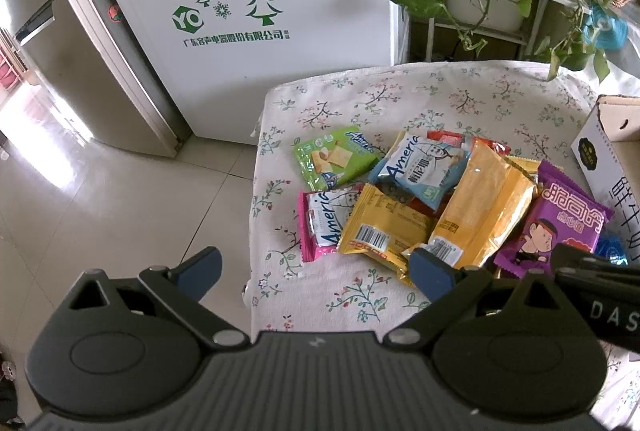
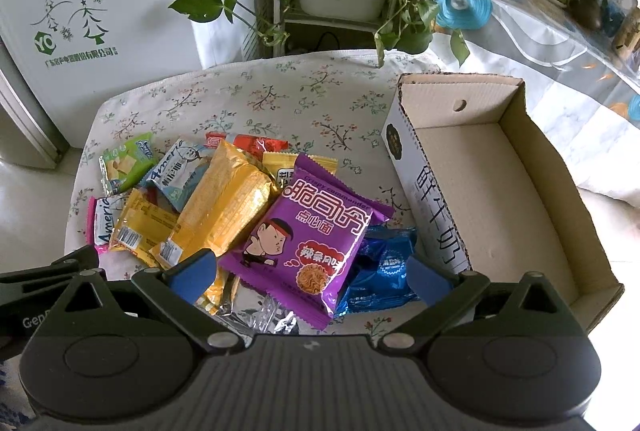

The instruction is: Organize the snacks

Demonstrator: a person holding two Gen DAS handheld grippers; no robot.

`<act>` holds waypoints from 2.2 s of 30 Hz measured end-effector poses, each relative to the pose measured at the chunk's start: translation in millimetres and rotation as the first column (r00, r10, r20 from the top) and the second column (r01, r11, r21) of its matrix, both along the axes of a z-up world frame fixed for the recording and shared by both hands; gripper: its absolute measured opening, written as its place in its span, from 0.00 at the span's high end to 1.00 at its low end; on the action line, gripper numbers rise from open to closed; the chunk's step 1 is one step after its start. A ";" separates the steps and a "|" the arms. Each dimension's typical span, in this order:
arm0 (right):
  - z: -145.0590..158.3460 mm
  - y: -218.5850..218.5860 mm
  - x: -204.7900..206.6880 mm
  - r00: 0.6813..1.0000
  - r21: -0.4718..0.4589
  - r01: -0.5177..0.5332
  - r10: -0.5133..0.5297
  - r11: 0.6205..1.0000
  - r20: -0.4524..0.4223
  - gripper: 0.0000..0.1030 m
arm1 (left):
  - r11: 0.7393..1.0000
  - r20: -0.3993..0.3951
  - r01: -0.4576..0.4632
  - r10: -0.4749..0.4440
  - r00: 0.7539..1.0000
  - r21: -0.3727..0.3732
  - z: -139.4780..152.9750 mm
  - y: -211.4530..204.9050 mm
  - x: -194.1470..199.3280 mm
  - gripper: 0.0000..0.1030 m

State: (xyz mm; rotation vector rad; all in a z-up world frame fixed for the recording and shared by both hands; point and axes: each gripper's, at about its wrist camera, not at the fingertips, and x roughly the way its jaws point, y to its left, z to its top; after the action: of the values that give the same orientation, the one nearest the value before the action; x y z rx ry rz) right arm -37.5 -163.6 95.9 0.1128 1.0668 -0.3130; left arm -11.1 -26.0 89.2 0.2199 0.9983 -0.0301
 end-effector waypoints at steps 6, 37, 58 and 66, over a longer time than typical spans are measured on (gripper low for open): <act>-0.8 0.5 -0.1 1.000 -0.004 -0.004 0.004 1.000 -0.003 0.00 | 1.000 -0.003 -0.001 0.001 1.000 0.002 -0.9 -0.2 -0.8 0.04; 4.9 -9.3 -11.9 0.990 -0.049 -0.128 0.131 0.991 0.053 0.00 | 0.991 -0.023 0.073 -0.076 0.997 -0.114 -4.8 1.8 -7.0 0.04; -25.3 -84.8 6.9 0.988 0.404 -0.122 0.072 0.907 0.135 0.03 | 0.937 -0.040 -0.007 -0.007 0.999 -0.349 -1.1 36.8 45.9 0.04; -43.5 -69.1 12.6 0.997 0.387 -0.067 0.046 0.920 0.063 0.12 | 0.934 -0.032 0.069 -0.085 0.996 -0.351 -8.8 19.4 46.2 0.04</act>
State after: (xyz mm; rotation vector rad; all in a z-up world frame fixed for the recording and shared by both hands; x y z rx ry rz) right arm -24.8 -232.7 52.4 0.4445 1.0675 -0.0406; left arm 35.1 -6.7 80.4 -0.0692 1.0132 -0.2842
